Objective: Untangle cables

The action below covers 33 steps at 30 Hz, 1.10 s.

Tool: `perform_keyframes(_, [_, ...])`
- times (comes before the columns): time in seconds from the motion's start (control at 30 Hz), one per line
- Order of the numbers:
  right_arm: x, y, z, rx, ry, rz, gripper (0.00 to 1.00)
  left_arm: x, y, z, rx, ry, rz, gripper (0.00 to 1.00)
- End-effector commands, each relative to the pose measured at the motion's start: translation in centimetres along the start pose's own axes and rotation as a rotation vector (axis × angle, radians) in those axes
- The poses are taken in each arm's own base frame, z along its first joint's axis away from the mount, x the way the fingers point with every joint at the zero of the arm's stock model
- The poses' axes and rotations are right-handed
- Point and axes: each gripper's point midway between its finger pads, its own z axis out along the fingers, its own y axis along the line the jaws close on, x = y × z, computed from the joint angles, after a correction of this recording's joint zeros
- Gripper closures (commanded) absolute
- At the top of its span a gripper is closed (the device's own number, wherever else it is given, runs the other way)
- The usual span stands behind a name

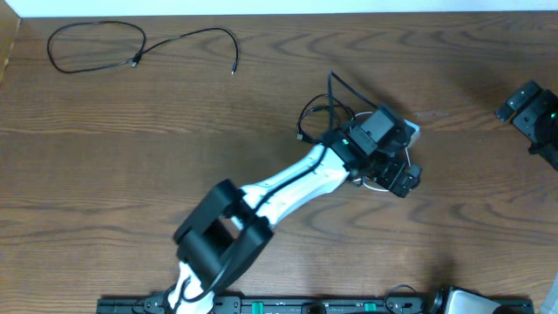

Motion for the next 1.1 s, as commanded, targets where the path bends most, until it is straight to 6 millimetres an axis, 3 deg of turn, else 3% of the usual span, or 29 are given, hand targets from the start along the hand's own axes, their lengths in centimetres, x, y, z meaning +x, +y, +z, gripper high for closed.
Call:
perform_keyframes(0.0, [0.3,0.7,0.1,-0.045,0.025,-0.047,0.01,0.6,1.4,3.0,-0.04,0.001,0.039,0.01])
perform_keyframes(0.1, [0.4,0.8,0.1,-0.05,0.027,-0.053,0.01,0.8,1.6,4.8,-0.031,-0.006,0.052,0.08])
perform_keyframes(0.17, [0.4,0.8,0.1,-0.05,0.028,-0.068,0.01,1.1,1.7,5.3,-0.032,0.002,0.051,0.15])
perform_keyframes(0.3, [0.4,0.8,0.1,-0.049,0.03,-0.082,0.01,1.8,1.9,6.0,-0.035,0.022,0.049,0.21])
perform_keyframes(0.4, [0.4,0.8,0.1,-0.049,0.03,-0.082,0.01,2.0,1.6,6.1,-0.031,0.024,0.054,0.44])
perform_keyframes(0.7, [0.4,0.8,0.1,-0.05,0.027,-0.082,0.01,4.4,0.4,6.6,-0.034,0.105,0.078,0.45])
perform_keyframes(1.07, [0.4,0.8,0.1,-0.05,0.028,-0.082,0.01,3.9,1.6,6.6,-0.119,0.076,0.097,0.45])
